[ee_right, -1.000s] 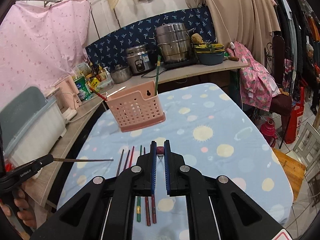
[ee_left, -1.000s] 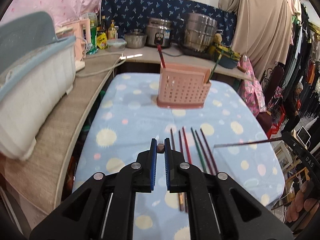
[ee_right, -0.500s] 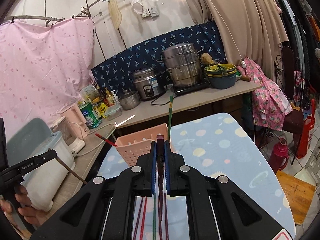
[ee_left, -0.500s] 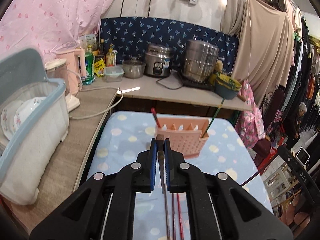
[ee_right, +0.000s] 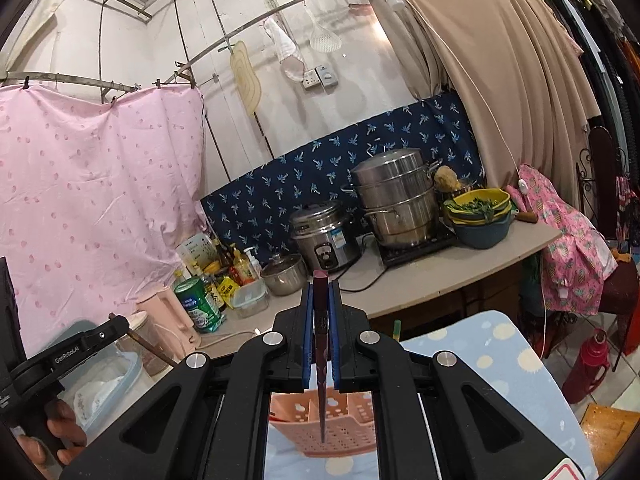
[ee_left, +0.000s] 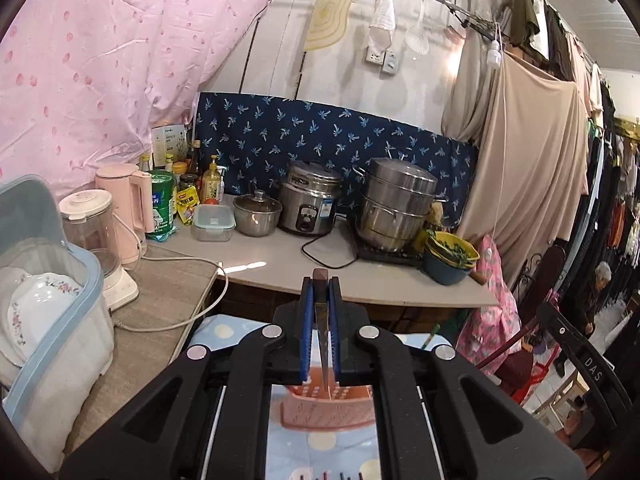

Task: Organize utensils
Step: 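Lift both held chopsticks and lower them into the pink utensil holder, then open both tools to release the chopsticks in the holder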

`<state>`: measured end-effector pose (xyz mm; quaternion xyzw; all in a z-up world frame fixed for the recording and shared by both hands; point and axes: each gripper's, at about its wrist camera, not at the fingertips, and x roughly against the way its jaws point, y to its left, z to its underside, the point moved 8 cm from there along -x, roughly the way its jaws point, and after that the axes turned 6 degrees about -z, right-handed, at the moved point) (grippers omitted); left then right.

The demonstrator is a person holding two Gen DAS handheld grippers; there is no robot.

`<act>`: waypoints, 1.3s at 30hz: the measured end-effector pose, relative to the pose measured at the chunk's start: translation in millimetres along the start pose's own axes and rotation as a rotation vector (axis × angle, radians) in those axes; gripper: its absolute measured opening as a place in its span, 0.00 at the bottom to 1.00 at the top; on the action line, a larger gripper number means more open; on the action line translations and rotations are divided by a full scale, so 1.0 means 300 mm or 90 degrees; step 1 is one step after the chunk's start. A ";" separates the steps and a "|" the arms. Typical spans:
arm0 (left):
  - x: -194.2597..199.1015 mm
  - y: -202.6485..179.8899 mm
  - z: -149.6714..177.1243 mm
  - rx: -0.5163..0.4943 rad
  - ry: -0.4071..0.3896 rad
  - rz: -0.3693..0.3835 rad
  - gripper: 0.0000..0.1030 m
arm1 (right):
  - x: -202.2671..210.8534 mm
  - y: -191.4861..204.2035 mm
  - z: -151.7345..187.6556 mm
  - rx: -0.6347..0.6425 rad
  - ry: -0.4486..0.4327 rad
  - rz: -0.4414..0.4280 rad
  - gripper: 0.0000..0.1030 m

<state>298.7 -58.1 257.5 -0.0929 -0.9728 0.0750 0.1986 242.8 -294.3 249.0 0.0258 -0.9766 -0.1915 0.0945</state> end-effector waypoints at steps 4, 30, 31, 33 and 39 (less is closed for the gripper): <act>-0.092 0.007 0.003 0.008 0.008 -0.007 0.07 | -0.095 -0.005 -0.007 -0.002 0.004 0.001 0.07; -0.391 0.064 0.233 -0.013 0.118 -0.046 0.07 | -0.411 -0.119 0.339 0.010 0.165 0.048 0.07; -0.392 0.069 0.237 -0.014 0.120 -0.052 0.07 | -0.410 -0.120 0.342 0.012 0.166 0.051 0.07; -0.388 0.073 0.239 -0.019 0.113 -0.061 0.07 | -0.404 -0.122 0.343 0.011 0.164 0.054 0.07; -0.366 0.081 0.232 -0.022 0.107 -0.068 0.09 | -0.360 -0.117 0.322 0.014 0.148 0.062 0.10</act>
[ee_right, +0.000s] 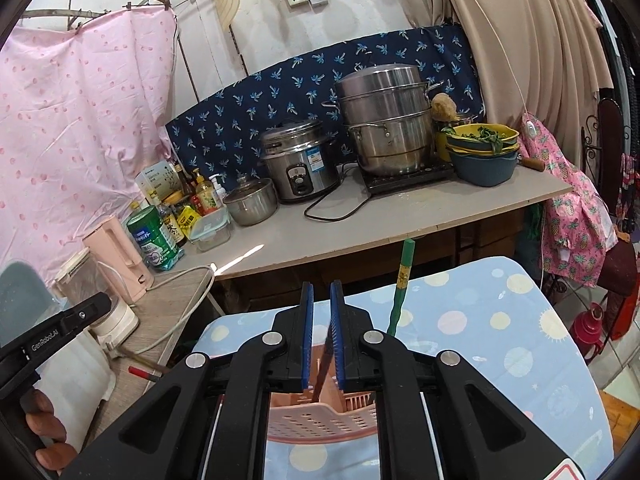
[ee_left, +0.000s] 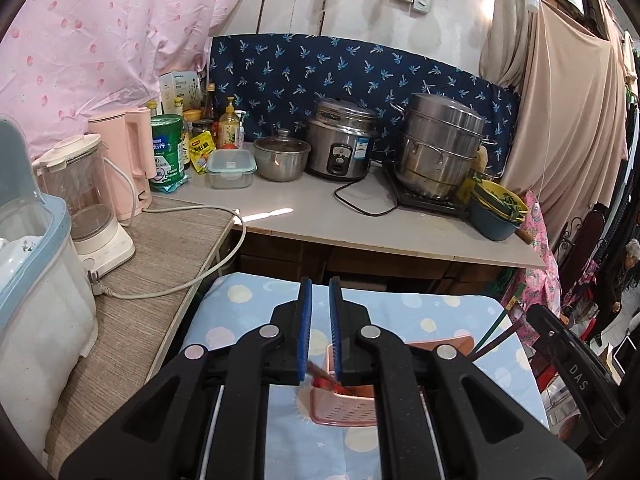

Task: Organize utensils
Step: 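Open both tools to release the chopsticks in the holder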

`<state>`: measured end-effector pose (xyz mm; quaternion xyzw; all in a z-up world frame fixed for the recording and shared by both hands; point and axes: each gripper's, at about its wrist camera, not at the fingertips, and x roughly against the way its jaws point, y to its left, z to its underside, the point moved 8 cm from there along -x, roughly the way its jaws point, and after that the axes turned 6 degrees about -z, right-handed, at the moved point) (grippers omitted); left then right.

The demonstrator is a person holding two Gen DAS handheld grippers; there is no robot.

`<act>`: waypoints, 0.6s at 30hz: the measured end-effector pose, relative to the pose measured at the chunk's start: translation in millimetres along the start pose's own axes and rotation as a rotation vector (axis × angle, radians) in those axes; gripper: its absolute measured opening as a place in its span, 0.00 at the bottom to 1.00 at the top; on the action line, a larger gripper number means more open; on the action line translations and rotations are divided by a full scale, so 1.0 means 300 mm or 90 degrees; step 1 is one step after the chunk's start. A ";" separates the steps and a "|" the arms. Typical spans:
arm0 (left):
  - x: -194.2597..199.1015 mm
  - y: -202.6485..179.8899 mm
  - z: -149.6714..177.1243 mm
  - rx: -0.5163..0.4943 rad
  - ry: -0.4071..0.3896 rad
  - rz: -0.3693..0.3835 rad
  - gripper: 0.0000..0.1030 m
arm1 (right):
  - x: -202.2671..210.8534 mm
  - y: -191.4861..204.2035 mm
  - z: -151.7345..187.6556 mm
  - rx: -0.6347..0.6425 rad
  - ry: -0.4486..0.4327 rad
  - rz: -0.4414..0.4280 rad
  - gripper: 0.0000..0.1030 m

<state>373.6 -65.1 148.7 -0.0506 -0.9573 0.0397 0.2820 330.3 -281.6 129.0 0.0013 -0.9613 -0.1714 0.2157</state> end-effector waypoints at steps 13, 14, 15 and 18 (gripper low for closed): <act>0.157 0.021 0.031 -0.009 -0.020 -0.003 0.17 | 0.208 0.046 0.029 0.034 -0.030 0.003 0.29; 0.168 0.021 0.035 -0.009 -0.019 -0.002 0.17 | 0.222 0.048 0.039 0.035 -0.028 0.003 0.30; 0.180 0.023 0.042 -0.010 -0.020 0.000 0.17 | 0.235 0.049 0.049 0.035 -0.026 0.002 0.30; 0.222 0.031 0.069 -0.021 -0.022 -0.006 0.17 | 0.272 0.049 0.088 0.033 -0.015 0.002 0.30</act>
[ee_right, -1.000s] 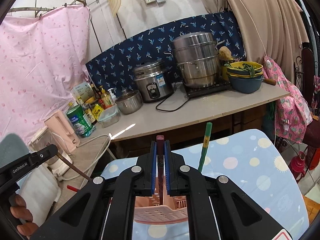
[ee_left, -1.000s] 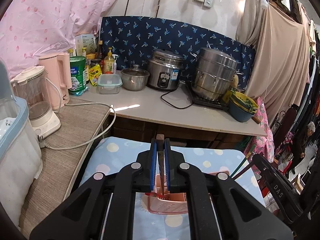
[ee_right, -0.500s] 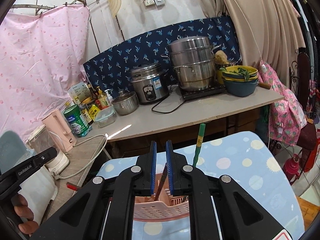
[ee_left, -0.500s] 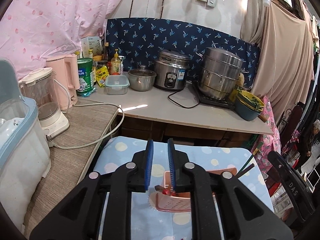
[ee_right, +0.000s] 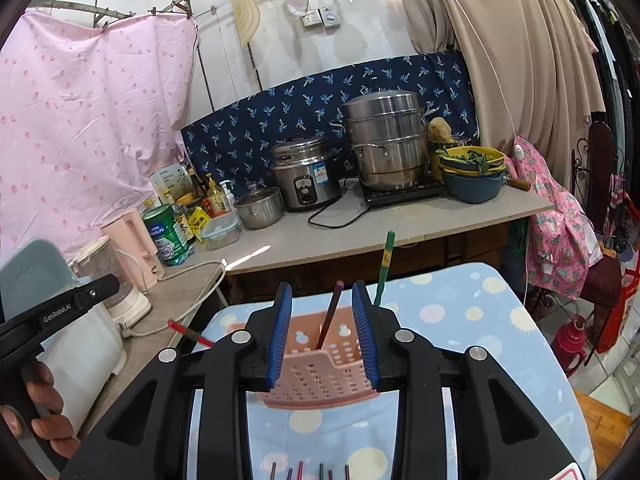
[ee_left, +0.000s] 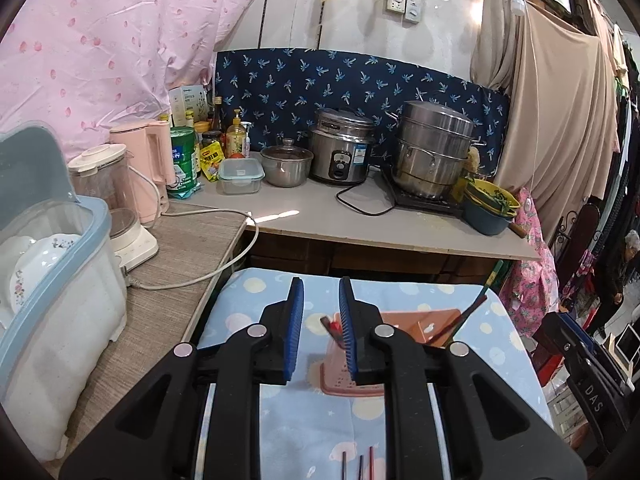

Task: Organize utensils
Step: 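Open both tools to release the chopsticks in the holder, then move both open tools back toward the remaining chopsticks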

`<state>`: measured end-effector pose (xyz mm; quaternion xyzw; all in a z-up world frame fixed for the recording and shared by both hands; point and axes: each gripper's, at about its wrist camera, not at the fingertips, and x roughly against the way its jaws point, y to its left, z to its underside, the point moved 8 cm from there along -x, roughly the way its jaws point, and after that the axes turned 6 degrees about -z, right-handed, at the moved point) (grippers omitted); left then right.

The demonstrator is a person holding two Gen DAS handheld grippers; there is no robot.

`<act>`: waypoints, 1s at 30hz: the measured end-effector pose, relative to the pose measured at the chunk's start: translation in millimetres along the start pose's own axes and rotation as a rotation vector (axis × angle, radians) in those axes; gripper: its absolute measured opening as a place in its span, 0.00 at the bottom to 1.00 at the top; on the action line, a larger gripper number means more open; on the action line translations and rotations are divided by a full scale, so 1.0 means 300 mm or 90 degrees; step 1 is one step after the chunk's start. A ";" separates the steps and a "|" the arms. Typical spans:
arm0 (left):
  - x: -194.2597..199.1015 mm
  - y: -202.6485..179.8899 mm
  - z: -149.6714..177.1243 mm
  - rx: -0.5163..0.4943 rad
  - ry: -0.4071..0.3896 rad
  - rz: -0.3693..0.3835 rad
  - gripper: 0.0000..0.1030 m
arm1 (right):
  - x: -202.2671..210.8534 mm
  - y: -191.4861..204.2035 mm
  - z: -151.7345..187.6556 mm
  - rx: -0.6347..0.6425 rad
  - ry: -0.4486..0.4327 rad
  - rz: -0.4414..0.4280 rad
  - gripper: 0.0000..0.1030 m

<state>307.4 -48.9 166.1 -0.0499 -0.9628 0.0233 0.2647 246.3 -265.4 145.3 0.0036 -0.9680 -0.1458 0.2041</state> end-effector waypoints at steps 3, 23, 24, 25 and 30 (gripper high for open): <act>0.042 0.005 0.037 -0.011 0.004 0.002 0.23 | 0.043 0.002 0.046 0.003 0.009 0.000 0.30; 0.154 0.030 0.588 -0.062 0.123 0.010 0.36 | 0.293 -0.082 0.630 0.045 0.168 0.040 0.30; 0.153 0.029 0.617 -0.066 0.132 0.008 0.36 | 0.303 -0.079 0.658 0.050 0.175 0.041 0.30; 0.153 0.027 0.654 -0.069 0.144 0.009 0.36 | 0.309 -0.077 0.684 0.052 0.180 0.040 0.30; 0.154 0.031 0.788 -0.080 0.182 0.003 0.36 | 0.326 -0.067 0.807 0.064 0.215 0.035 0.30</act>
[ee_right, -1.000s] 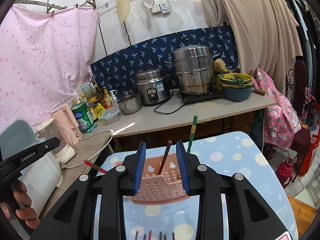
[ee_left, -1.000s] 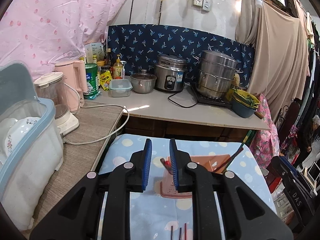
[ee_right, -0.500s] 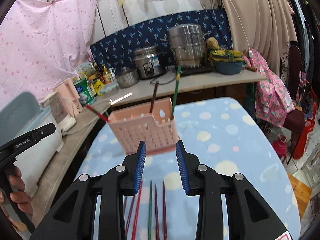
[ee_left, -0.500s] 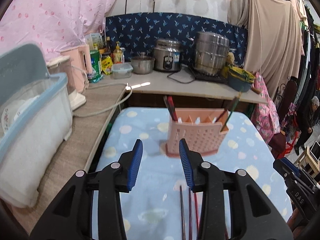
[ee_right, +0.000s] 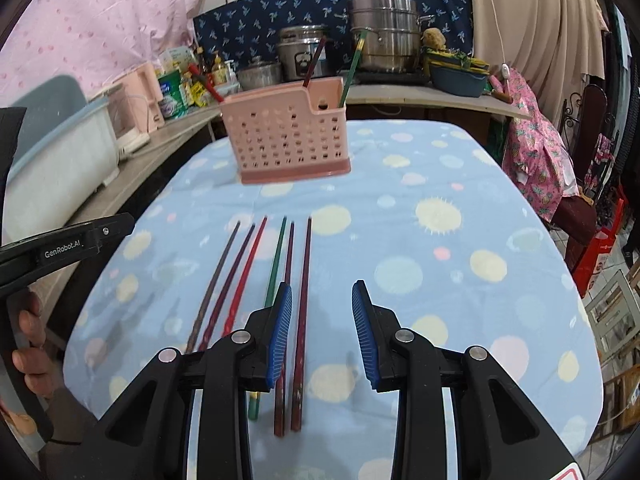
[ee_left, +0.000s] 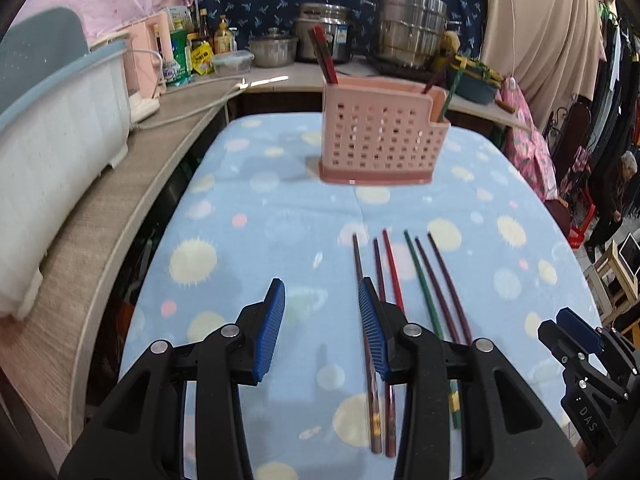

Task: Organize utensils
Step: 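Move both open tools back toward the remaining chopsticks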

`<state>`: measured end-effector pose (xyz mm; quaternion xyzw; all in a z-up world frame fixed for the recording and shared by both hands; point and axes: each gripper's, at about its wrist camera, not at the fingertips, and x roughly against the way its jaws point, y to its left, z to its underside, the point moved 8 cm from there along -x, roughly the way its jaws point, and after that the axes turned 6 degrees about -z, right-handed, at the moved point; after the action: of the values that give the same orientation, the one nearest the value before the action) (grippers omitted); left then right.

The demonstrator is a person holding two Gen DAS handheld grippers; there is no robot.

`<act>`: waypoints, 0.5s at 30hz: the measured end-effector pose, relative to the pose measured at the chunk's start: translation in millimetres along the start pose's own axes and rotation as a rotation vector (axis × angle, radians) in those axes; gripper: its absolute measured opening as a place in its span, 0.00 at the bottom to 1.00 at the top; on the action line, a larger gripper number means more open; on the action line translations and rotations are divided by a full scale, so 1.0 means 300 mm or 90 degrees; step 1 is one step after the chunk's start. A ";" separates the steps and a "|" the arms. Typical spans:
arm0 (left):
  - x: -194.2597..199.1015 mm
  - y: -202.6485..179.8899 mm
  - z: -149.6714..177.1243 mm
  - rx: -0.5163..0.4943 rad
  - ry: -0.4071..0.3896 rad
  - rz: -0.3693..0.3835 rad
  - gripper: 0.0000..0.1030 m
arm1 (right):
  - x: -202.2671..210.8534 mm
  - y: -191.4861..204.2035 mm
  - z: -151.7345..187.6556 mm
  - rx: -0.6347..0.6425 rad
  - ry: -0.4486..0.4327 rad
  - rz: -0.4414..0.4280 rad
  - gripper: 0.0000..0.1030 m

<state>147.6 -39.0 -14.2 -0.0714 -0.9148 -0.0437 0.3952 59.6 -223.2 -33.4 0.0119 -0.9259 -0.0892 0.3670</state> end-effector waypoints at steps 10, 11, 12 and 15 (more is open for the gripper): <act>-0.051 0.016 0.195 -0.013 0.060 -0.005 0.36 | -0.072 0.008 0.154 -0.010 0.054 -0.003 0.30; -0.055 0.018 0.208 -0.013 0.065 -0.004 0.36 | -0.078 0.009 0.163 -0.011 0.057 -0.003 0.30; -0.058 0.019 0.216 -0.013 0.069 -0.004 0.36 | -0.084 0.010 0.174 -0.010 0.062 -0.004 0.30; -0.065 0.019 0.240 -0.014 0.076 -0.005 0.36 | -0.102 0.016 0.195 -0.008 0.071 -0.004 0.29</act>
<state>110.1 -25.5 -77.6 -0.0695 -0.8893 -0.0592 0.4481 42.2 -206.7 -95.0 0.0176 -0.9033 -0.0956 0.4179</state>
